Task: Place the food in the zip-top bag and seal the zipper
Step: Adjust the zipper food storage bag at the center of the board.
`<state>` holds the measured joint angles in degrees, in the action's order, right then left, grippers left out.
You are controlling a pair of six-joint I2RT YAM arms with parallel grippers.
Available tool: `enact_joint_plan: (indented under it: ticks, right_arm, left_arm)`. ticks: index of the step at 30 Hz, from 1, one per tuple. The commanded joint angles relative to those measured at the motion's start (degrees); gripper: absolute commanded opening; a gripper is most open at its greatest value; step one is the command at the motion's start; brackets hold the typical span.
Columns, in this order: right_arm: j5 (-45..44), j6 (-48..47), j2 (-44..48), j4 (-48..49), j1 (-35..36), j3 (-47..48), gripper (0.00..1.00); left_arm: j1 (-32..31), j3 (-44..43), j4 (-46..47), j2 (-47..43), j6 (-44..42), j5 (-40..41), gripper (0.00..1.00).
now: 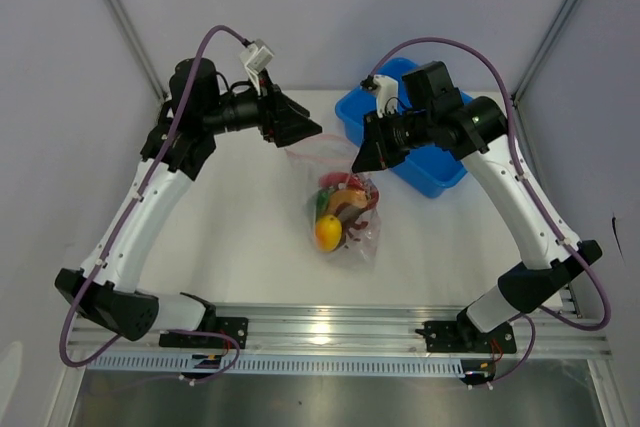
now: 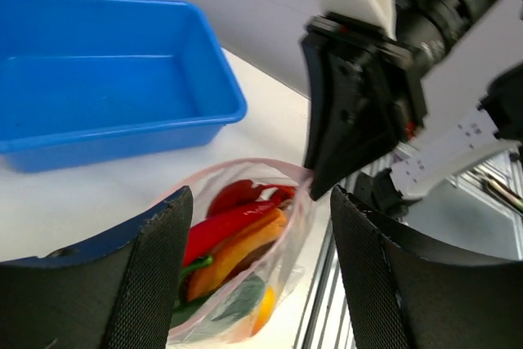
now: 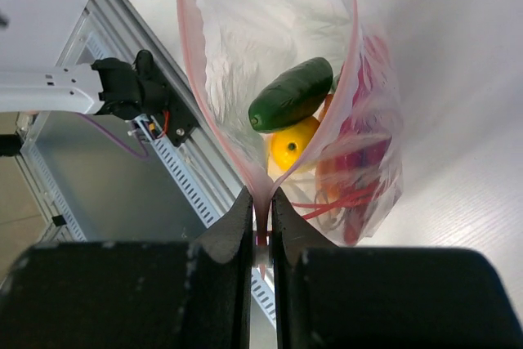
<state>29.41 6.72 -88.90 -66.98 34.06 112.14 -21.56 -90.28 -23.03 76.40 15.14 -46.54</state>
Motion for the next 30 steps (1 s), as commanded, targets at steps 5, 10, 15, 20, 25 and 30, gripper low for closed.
enact_joint_plan:
  ticks: [5, 10, 15, 20, 25, 30]
  right_arm:
    - [6.36, -1.8, -0.13, 3.87, -1.81, -0.25, 0.0]
    - [7.68, -1.27, 0.31, 4.05, -1.81, -0.6, 0.0]
    - [9.35, -1.1, 0.57, 4.32, -1.81, -1.57, 0.0]
    - [9.44, -0.75, 1.1, 3.97, -1.81, -2.36, 0.0]
    - [9.7, -0.74, 1.36, 3.26, -1.81, -2.27, 0.0]
    - [9.97, -0.57, 1.63, 3.08, -1.81, -2.45, 0.0]
  left_arm:
    - [0.12, 0.46, 15.01, 2.08, -0.82, -17.75, 0.74]
    - [-1.2, -7.0, 8.56, 10.85, -5.53, -25.09, 0.75]
    - [-2.61, -7.8, 6.15, 13.15, -8.02, -26.83, 0.75]
    - [-4.36, -7.37, 10.18, 16.06, -4.43, -31.58, 0.75]
    - [-6.12, -1.32, 23.27, 16.15, 4.97, -36.85, 0.75]
    - [-7.0, 2.12, 28.65, 15.71, 8.16, -37.75, 0.75]
